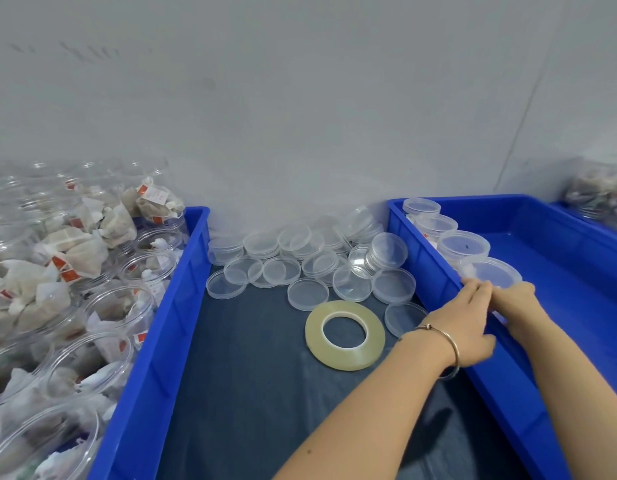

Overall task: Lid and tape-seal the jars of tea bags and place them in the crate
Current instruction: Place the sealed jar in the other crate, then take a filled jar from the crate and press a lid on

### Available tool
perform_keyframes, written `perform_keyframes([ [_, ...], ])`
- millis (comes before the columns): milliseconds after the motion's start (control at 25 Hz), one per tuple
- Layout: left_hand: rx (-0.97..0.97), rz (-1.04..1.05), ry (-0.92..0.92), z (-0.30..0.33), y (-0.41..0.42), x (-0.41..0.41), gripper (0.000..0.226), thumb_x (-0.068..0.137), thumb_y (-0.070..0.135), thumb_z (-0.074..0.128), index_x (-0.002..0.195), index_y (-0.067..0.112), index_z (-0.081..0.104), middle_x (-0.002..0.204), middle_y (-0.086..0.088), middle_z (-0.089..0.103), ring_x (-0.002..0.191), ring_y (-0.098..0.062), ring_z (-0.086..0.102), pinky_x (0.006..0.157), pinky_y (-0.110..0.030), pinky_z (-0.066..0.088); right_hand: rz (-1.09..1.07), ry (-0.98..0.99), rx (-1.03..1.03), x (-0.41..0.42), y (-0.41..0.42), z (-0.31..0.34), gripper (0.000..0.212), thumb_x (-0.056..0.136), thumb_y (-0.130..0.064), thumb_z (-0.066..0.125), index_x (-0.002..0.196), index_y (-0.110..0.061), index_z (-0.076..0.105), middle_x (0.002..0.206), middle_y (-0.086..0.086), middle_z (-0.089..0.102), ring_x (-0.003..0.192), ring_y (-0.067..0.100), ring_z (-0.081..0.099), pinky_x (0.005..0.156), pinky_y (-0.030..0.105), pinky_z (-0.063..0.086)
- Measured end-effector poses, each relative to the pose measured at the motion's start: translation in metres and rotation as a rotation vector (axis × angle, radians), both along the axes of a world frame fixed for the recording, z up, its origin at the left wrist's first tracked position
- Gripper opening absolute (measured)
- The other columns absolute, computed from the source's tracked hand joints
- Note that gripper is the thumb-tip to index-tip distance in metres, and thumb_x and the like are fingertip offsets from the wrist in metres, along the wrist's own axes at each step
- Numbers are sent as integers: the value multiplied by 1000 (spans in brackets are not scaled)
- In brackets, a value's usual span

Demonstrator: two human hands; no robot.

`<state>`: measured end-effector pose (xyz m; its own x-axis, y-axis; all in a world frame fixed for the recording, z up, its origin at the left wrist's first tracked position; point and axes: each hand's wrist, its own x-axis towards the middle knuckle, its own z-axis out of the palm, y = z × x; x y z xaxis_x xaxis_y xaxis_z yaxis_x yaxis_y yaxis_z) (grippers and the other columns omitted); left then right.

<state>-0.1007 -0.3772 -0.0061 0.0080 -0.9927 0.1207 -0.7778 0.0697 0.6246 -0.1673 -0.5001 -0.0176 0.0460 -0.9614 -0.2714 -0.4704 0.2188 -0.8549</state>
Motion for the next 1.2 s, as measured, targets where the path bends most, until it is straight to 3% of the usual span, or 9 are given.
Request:
perform_keyframes([
  [160, -22, 34, 22, 3, 17, 13, 50, 92, 9, 53, 138, 3, 36, 145, -14, 35, 122, -32, 46, 102, -45, 40, 33, 28, -187, -1, 6, 2, 97, 81, -31, 70, 150, -11, 5, 151, 20, 23, 132, 39, 34, 95, 48, 34],
  [280, -150, 181, 76, -1, 43, 39, 31, 93, 12, 52, 123, 9, 60, 120, -11, 62, 107, -27, 58, 96, -40, 44, 5, -51, -717, 8, 33, 8, 66, 85, -15, 62, 142, -4, 33, 144, 18, 35, 131, 30, 35, 105, 36, 31],
  [400, -295, 377, 142, -7, 81, 71, 17, 93, 15, 55, 99, 13, 71, 88, -5, 72, 81, -21, 63, 81, -35, 49, 220, -214, -987, 38, 84, 7, 35, 83, 6, 54, 117, 0, 57, 113, 13, 54, 106, 24, 51, 93, 21, 41],
  [560, -425, 652, 150, 1, 138, 131, 14, 91, 12, 58, 92, 14, 72, 77, -1, 70, 65, -12, 57, 71, -30, 49, 581, -403, -708, 105, 163, -10, 30, 84, 11, 53, 104, -8, 61, 99, 4, 59, 90, 19, 59, 75, 10, 43],
  [760, -498, 1134, 109, 25, 193, 200, 22, 91, 4, 50, 109, 10, 62, 82, -1, 59, 75, -21, 56, 76, -32, 46, 886, -527, -351, 181, 263, -19, 30, 88, 3, 45, 113, -8, 57, 112, 7, 61, 97, 17, 62, 88, 26, 49],
  [960, -364, 1356, 9, 18, 260, 241, 25, 90, 2, 51, 115, 2, 55, 100, -16, 63, 84, -28, 57, 77, -39, 45, 1063, -509, -210, 223, 326, -7, 43, 95, -8, 39, 138, -13, 38, 130, 4, 47, 114, 14, 49, 98, 29, 44],
  [1040, -310, 1375, -21, 8, 275, 243, 24, 89, 5, 55, 113, 0, 57, 105, -19, 63, 89, -29, 58, 80, -39, 46, 1068, -465, -237, 231, 335, -4, 48, 97, -8, 39, 144, -14, 31, 134, 5, 41, 115, 15, 46, 95, 21, 38],
  [1120, -119, 1325, -54, 1, 276, 245, 23, 90, 12, 57, 111, 3, 61, 109, -17, 65, 98, -32, 60, 87, -40, 47, 1084, -354, -331, 237, 336, -4, 50, 94, -5, 42, 143, -11, 31, 137, 7, 38, 116, 20, 45, 87, 19, 34],
  [1200, 150, 1205, -175, -1, 274, 246, 23, 95, 19, 51, 111, 10, 64, 113, -12, 66, 105, -31, 60, 93, -39, 45, 1142, -221, -443, 240, 335, -6, 50, 90, 2, 47, 137, -6, 34, 140, 10, 34, 121, 24, 40, 89, 27, 36],
])
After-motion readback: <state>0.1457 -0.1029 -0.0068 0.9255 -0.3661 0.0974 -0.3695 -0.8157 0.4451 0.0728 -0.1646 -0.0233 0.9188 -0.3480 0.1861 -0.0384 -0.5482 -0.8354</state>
